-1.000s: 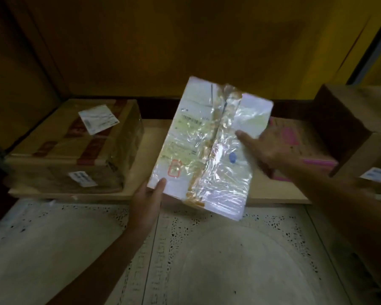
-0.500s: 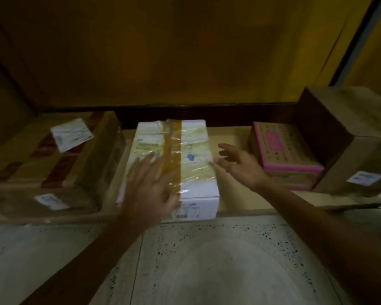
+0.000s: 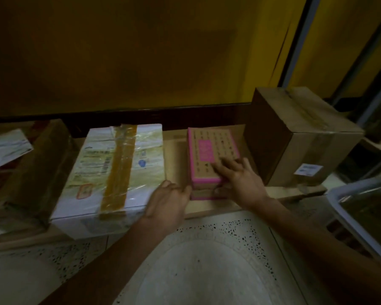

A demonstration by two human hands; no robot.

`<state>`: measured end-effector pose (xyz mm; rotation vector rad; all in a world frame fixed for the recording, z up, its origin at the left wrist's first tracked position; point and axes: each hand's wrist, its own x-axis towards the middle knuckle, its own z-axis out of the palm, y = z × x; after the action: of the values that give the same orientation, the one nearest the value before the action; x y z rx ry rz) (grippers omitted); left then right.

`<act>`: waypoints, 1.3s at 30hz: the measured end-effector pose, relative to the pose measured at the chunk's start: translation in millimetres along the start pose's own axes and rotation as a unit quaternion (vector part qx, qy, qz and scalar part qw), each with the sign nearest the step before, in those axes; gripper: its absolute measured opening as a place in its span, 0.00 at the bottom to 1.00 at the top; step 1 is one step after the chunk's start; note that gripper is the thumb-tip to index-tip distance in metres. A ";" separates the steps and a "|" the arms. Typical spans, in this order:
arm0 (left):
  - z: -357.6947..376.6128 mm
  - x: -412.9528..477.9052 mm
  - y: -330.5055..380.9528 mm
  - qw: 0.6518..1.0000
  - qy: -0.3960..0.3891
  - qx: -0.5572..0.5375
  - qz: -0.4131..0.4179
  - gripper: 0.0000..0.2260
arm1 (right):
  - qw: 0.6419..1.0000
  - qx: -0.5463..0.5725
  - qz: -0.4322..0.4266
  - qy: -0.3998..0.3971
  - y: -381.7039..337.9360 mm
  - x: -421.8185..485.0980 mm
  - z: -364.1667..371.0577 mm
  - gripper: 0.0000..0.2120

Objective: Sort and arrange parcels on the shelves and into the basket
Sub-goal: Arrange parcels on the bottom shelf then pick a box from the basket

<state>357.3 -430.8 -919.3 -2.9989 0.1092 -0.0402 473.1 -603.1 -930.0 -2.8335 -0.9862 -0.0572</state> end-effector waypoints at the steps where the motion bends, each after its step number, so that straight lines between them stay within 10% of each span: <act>1: -0.2 -2.1 -3.6 1.000 -0.015 0.019 -0.019 0.20 | 1.000 0.004 -0.008 -0.005 -2.7 -2.0 -1.6 0.37; 6: 3.3 -3.9 -21.6 0.997 -0.019 -0.013 -0.079 0.34 | 1.000 0.009 -0.019 -0.010 -4.2 -12.4 -10.7 0.30; 13: 13.7 1.3 -20.2 0.997 0.007 -0.014 -0.079 0.45 | 0.957 0.290 -0.017 0.016 -10.9 -20.7 -68.7 0.17; 17: 6.8 7.0 -18.5 0.980 0.070 -0.174 -0.067 0.49 | 0.960 0.279 -0.029 0.017 -4.5 -16.0 -121.2 0.14; 23: -32.5 11.1 9.9 0.773 0.152 -0.612 -0.066 0.34 | 0.865 0.479 0.078 0.126 -2.7 -15.3 -157.5 0.12; 26: -41.0 14.5 9.7 0.707 0.166 -0.679 -0.108 0.32 | 0.806 0.573 0.095 0.116 -7.2 -20.1 -149.8 0.19; 29: -41.7 14.6 3.7 0.649 0.165 -0.731 -0.133 0.30 | 0.818 0.566 0.058 0.084 -11.4 -27.7 -129.1 0.29; 33: -40.3 11.3 2.6 0.642 0.140 -0.742 -0.132 0.28 | 0.827 0.559 0.044 0.042 -15.6 -30.1 -103.9 0.49; 39: -31.1 12.0 3.3 0.625 0.127 -0.757 -0.138 0.20 | 0.813 0.577 0.041 0.059 -12.0 -27.8 -91.3 0.30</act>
<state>368.0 -439.3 -888.7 -4.6285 -0.6521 -0.7993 444.8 -624.1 -840.5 -1.6966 -0.5391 0.2792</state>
